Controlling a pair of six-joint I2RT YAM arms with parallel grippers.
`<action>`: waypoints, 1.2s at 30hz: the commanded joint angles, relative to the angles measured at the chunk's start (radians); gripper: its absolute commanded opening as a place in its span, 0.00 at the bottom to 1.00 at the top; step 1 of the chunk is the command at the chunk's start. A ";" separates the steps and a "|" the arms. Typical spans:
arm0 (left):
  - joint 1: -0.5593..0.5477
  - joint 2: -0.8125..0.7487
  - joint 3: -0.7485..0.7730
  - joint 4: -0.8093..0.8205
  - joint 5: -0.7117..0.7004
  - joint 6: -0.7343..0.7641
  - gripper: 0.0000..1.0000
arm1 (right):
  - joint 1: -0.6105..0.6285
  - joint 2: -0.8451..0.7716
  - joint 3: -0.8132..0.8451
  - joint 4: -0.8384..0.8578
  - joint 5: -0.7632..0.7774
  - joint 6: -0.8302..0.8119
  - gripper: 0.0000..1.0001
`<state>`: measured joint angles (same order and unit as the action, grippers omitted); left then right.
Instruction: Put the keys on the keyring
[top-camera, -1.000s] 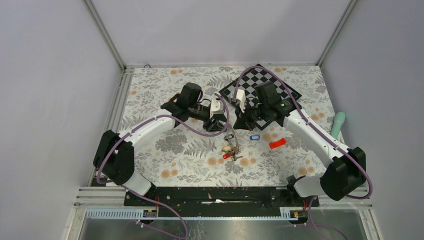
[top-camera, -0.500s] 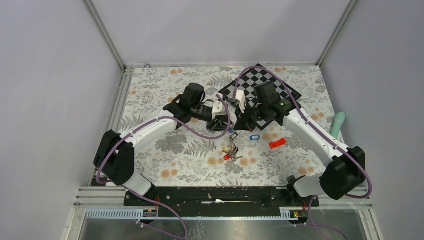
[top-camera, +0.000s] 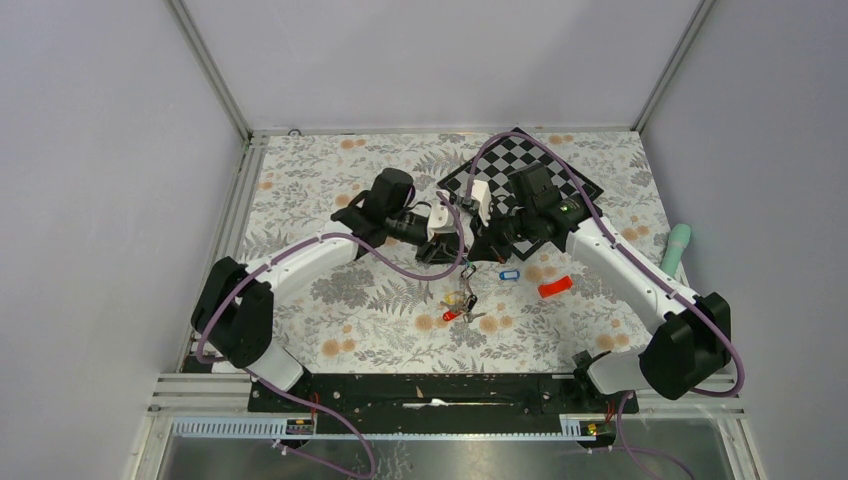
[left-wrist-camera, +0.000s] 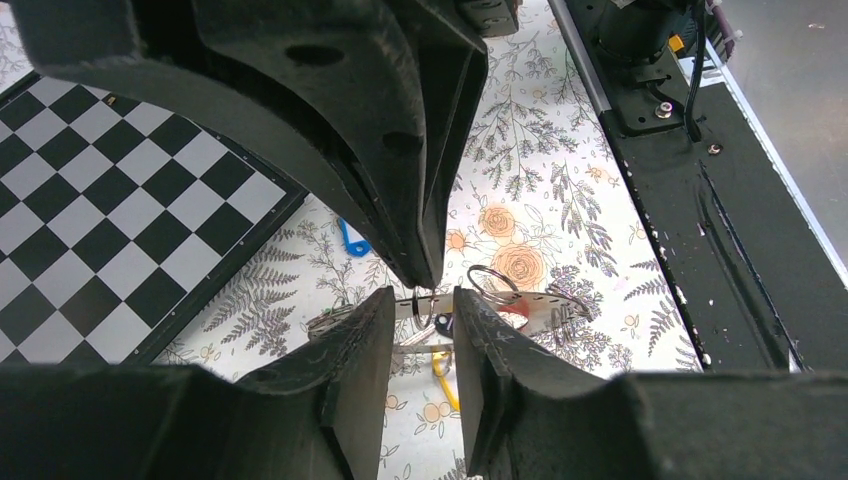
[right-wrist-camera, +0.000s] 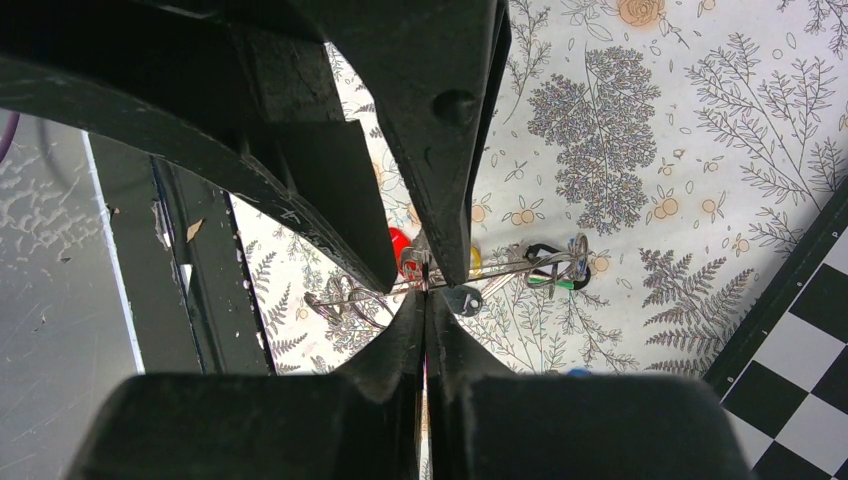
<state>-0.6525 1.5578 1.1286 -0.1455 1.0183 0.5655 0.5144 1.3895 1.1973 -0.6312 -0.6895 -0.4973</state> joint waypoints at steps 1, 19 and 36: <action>-0.004 0.007 0.005 0.051 0.030 -0.002 0.33 | 0.009 -0.024 0.037 0.007 -0.016 0.002 0.00; 0.018 -0.011 0.003 0.068 0.050 -0.064 0.00 | 0.009 -0.063 0.028 0.001 0.034 -0.012 0.11; 0.077 -0.061 -0.219 0.994 0.135 -1.003 0.00 | -0.058 -0.191 -0.080 0.175 -0.116 0.003 0.57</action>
<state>-0.5827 1.5314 0.9524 0.3969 1.0988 -0.0593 0.4706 1.2140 1.1275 -0.5312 -0.7395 -0.4984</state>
